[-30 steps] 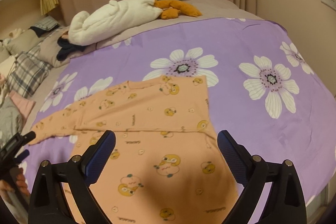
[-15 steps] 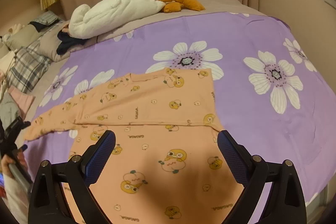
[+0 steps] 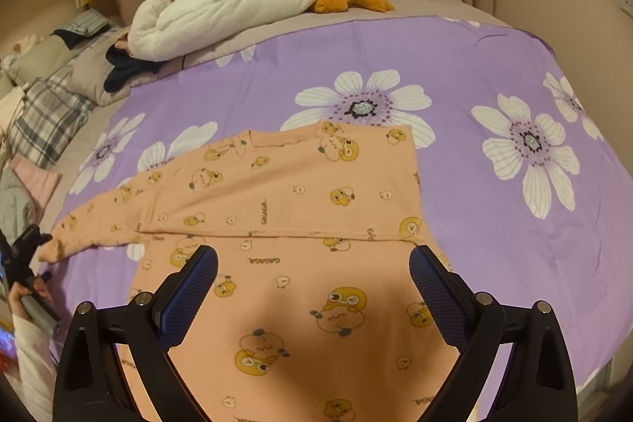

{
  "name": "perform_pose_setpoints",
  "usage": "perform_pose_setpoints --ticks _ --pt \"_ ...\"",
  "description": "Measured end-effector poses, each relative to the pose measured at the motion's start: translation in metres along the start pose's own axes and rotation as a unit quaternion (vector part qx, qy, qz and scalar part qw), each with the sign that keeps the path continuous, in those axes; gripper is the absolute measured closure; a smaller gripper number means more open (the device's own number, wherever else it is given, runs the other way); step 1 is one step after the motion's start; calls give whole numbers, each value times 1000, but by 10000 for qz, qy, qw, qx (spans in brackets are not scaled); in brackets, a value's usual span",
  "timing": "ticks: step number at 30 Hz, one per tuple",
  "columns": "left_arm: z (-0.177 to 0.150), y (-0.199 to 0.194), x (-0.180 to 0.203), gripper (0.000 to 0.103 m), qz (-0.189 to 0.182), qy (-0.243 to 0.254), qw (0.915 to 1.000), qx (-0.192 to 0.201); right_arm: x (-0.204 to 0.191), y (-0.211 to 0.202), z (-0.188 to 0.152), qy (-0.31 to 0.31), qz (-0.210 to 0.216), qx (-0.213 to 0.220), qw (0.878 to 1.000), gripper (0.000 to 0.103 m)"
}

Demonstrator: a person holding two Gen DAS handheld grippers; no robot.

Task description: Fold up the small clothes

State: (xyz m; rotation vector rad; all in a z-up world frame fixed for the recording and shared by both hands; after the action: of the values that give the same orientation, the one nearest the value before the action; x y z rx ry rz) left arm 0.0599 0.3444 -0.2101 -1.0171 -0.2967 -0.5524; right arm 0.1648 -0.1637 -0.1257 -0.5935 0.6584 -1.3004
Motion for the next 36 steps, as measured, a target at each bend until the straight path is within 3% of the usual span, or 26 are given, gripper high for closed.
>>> perform_pose_setpoints --ticks 3,6,7,8,9,19,27,31,36 --pt "1 7 2 59 -47 15 10000 -23 -1 2 -1 25 49 -45 10000 6" --pt "2 13 6 72 -187 38 9998 -21 -1 4 -1 31 40 -62 10000 6" --pt "2 14 7 88 -177 101 9998 7 -1 4 0 35 31 -58 10000 6" --pt "1 16 9 96 -154 145 9998 -14 -1 4 0 40 20 -56 10000 6" --pt "-1 17 11 98 -202 185 9996 -58 0 4 0 42 14 -57 10000 6" --pt "1 -27 77 98 -841 785 9929 296 9 -2 2 136 9 22 9999 6" --pt "-28 -75 157 98 -1705 1725 9696 311 19 -7 3 308 64 103 9995 6" --pt "-54 -80 184 98 -1902 2067 9597 64 21 -10 3 340 82 147 9993 6" --pt "-95 -88 213 98 -2134 2693 9391 -85 27 -12 3 425 68 181 9989 6"
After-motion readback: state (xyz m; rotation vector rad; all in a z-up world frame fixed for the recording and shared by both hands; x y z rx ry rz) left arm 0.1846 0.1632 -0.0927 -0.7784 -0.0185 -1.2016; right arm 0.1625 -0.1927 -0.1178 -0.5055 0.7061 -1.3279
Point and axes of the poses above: each gripper's, at about its wrist camera, not at the fingertips, and y roughly the way its jaws point, x to its right, z to its top, the point moved 8 cm from there along y, roughly the way its jaws point, and after that the axes turned 2 degrees about x, right-handed, at the moved point
